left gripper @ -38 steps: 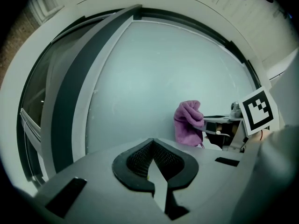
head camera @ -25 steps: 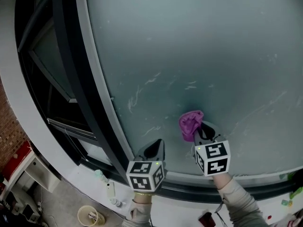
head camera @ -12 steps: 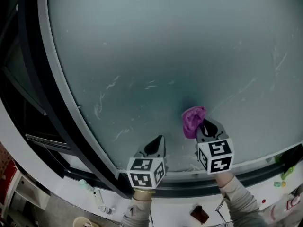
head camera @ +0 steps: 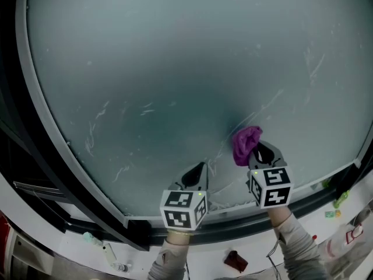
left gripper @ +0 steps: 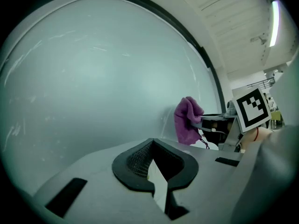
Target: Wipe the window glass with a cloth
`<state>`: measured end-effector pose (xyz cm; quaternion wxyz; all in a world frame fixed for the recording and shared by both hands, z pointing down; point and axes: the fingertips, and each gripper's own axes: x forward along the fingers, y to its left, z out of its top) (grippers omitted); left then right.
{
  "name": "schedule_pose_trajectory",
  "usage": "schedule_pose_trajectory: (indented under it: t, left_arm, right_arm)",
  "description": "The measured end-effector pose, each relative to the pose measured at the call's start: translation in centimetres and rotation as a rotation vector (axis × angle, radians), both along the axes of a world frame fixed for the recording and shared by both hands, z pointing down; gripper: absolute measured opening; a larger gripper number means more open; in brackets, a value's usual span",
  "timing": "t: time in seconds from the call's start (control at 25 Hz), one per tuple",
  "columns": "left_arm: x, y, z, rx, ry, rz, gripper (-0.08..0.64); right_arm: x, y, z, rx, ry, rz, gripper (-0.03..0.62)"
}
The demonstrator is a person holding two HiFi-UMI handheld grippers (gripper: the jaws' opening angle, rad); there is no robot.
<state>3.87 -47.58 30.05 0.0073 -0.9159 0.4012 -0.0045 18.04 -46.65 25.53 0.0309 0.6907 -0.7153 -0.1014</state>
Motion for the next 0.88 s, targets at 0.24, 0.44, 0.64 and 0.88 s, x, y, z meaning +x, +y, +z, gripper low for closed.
schedule_pose_trajectory:
  t: [0.24,0.44,0.64,0.88]
  left_arm:
    - [3.5,0.4,0.2,-0.003,-0.003,0.057,0.005]
    - [4.6,0.8,0.4,-0.008,-0.009,0.077,0.005]
    - [4.0,1.0,0.3,-0.009,-0.012,0.063,0.005]
    - [2.3,1.3,0.7,-0.014,-0.019,0.034,0.005]
  right_arm:
    - [5.0,1.1,0.2,-0.009,-0.009,0.098,0.048]
    - [6.8,1.6,0.7,-0.025,-0.016,0.133,0.048]
    - [6.5,1.7,0.8,-0.026,-0.017,0.129,0.048]
    - [4.1,2.7,0.7,-0.011,-0.024,0.079,0.048]
